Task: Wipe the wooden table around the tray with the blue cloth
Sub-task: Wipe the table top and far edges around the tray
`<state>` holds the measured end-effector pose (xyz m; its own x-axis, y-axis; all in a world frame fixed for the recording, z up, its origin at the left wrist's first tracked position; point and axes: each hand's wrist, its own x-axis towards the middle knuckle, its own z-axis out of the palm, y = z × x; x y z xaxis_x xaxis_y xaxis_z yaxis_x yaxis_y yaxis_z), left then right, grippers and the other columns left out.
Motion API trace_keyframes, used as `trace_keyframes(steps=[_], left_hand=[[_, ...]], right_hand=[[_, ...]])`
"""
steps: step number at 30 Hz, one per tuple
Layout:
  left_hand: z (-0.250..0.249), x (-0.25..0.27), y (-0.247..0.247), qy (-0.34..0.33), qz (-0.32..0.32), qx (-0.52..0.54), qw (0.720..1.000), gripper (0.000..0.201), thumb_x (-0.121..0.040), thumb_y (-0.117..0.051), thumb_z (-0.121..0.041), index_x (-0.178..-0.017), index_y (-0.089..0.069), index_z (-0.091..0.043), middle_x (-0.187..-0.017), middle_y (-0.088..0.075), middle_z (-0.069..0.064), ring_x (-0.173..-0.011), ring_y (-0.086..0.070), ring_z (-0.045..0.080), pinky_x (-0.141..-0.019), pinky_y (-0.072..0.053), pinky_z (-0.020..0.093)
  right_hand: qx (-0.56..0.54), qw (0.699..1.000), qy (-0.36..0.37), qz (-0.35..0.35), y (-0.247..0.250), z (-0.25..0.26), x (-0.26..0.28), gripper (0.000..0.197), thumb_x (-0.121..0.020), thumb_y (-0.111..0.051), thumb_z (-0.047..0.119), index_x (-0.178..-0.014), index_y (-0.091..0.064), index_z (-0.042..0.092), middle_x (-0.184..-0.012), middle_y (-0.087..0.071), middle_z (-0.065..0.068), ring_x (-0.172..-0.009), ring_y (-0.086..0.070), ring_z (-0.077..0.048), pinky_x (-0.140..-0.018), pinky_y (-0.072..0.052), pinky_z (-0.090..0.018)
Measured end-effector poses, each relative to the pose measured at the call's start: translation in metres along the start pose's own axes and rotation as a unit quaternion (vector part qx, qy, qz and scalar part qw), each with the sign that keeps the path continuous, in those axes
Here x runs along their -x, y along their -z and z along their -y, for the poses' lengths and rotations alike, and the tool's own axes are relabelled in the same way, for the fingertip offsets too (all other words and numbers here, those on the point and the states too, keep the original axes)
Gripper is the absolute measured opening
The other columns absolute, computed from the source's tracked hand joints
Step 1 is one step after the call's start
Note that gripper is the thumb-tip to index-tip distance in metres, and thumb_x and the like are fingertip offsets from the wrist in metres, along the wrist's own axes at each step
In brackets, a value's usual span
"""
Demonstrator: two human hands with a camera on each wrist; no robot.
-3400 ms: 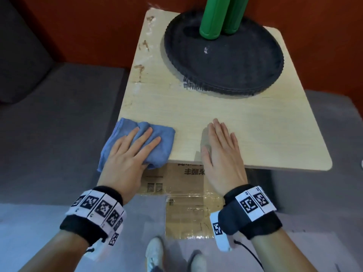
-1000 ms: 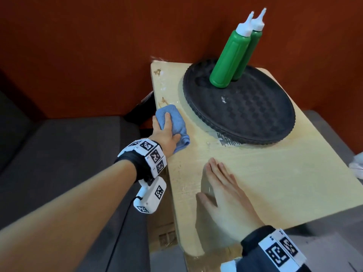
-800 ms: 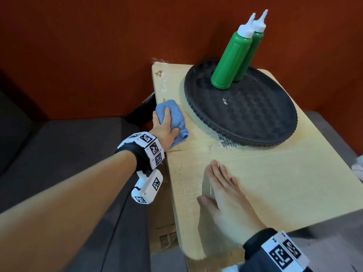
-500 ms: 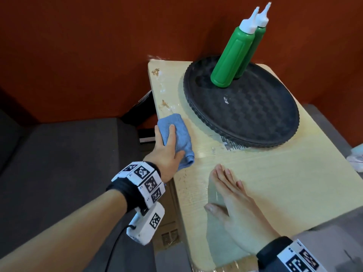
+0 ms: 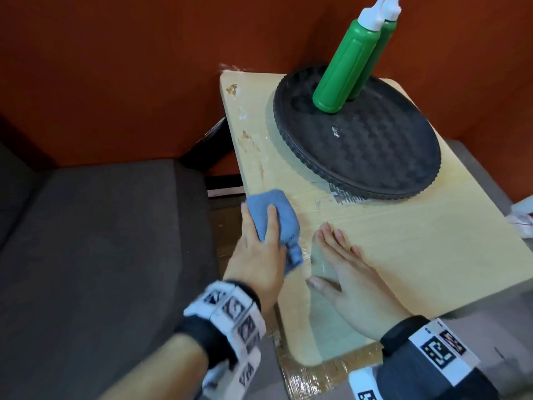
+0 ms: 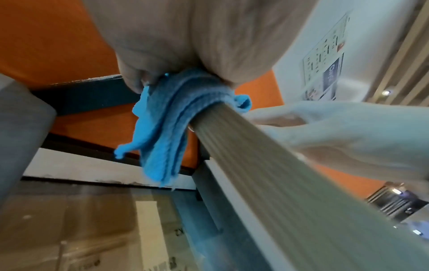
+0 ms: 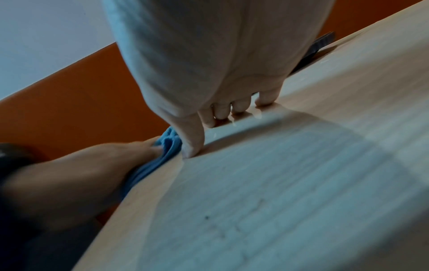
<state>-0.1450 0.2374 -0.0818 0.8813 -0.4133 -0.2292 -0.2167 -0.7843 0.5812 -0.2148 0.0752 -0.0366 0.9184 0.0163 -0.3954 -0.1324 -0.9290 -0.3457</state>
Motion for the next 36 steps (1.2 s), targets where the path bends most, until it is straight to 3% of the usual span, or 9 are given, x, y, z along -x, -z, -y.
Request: trace_keyframes(steps=[4,7,11,17,20,24,26,33,36], left_hand=[[0.004,-0.07,0.03,0.063,-0.038,-0.066,0.995,0.06,-0.097,-0.017,-0.03,-0.152,-0.002,-0.012,-0.154,0.014,0.028,-0.144,0.005,0.043,-0.114,-0.023,0.047],[-0.003,-0.027,0.012,0.007,-0.018,-0.103,0.994,0.065,-0.089,-0.014,-0.02,-0.151,-0.003,-0.006,-0.153,0.017,0.031,-0.142,0.013,0.048,-0.114,-0.023,0.045],[-0.01,0.069,-0.02,-0.035,0.046,-0.024,0.998,0.089,-0.095,-0.045,-0.039,-0.146,0.025,-0.02,-0.149,0.035,0.021,-0.146,-0.006,0.033,-0.114,-0.027,0.031],[-0.01,-0.019,0.016,0.05,-0.028,-0.009,0.998,0.069,-0.098,-0.037,-0.025,-0.151,0.007,-0.025,-0.156,0.018,0.017,-0.131,-0.037,0.043,-0.096,-0.043,0.043],[-0.011,0.008,0.011,0.024,-0.012,-0.026,0.999,0.076,-0.097,-0.041,-0.023,-0.15,0.012,-0.026,-0.155,0.023,0.015,-0.123,-0.046,0.041,-0.077,-0.047,0.036],[-0.019,0.086,-0.011,-0.019,0.072,-0.072,0.995,0.084,-0.094,-0.043,-0.043,-0.147,0.021,-0.03,-0.155,0.027,0.011,-0.135,-0.036,0.028,-0.102,-0.038,0.028],[-0.029,0.099,-0.011,0.004,0.095,-0.077,0.992,0.081,-0.095,-0.041,-0.038,-0.146,0.021,-0.032,-0.155,0.028,0.01,-0.131,-0.042,0.024,-0.098,-0.039,0.024],[-0.046,0.06,0.008,0.047,0.057,-0.162,0.984,0.069,-0.095,-0.038,-0.017,-0.15,0.004,-0.015,-0.144,-0.016,0.023,-0.103,-0.057,0.03,-0.071,-0.044,0.032],[-0.027,0.011,0.023,0.021,-0.035,-0.222,0.974,0.059,-0.089,-0.052,-0.016,-0.142,-0.03,-0.002,-0.123,-0.043,0.023,-0.09,-0.058,0.033,-0.062,-0.045,0.035]], right_hand=[[0.003,1.0,-0.002,0.002,0.002,-0.001,-0.001,0.077,-0.096,-0.044,0.045,-0.152,0.006,0.028,-0.155,0.022,0.015,-0.142,0.021,-0.001,-0.12,0.005,-0.031],[-0.005,1.0,0.005,0.001,0.003,-0.003,-0.001,0.077,-0.096,-0.046,0.042,-0.152,0.004,0.027,-0.156,0.021,0.015,-0.143,0.02,-0.002,-0.12,0.005,-0.031],[-0.014,1.0,0.013,0.008,0.002,-0.006,-0.002,0.077,-0.096,-0.047,0.033,-0.152,0.007,0.03,-0.156,0.022,0.016,-0.142,0.022,0.0,-0.12,0.005,-0.031],[-0.015,1.0,0.02,0.007,0.003,-0.007,0.001,0.071,-0.099,-0.041,0.024,-0.151,0.007,0.03,-0.155,0.022,0.018,-0.141,0.022,0.003,-0.119,0.007,-0.029],[-0.029,0.999,0.02,0.01,0.002,-0.008,0.0,0.07,-0.098,-0.038,0.018,-0.152,0.005,0.031,-0.155,0.02,0.019,-0.14,0.022,0.005,-0.12,0.007,-0.03],[-0.029,0.999,0.026,0.015,0.004,-0.009,0.0,0.073,-0.095,-0.037,0.013,-0.152,0.005,0.03,-0.155,0.021,0.018,-0.14,0.022,0.004,-0.12,0.007,-0.031],[-0.027,0.999,0.029,0.012,0.004,-0.009,0.001,0.073,-0.095,-0.037,0.013,-0.151,0.006,0.03,-0.155,0.022,0.018,-0.14,0.023,0.004,-0.12,0.006,-0.032],[-0.025,0.999,0.032,0.01,0.005,-0.008,0.002,0.071,-0.096,-0.037,0.017,-0.151,0.007,0.031,-0.155,0.021,0.018,-0.14,0.023,0.006,-0.12,0.006,-0.031],[-0.021,0.999,0.032,0.009,0.004,-0.008,0.002,0.071,-0.097,-0.037,0.019,-0.151,0.007,0.03,-0.155,0.022,0.019,-0.139,0.023,0.007,-0.12,0.007,-0.031]])
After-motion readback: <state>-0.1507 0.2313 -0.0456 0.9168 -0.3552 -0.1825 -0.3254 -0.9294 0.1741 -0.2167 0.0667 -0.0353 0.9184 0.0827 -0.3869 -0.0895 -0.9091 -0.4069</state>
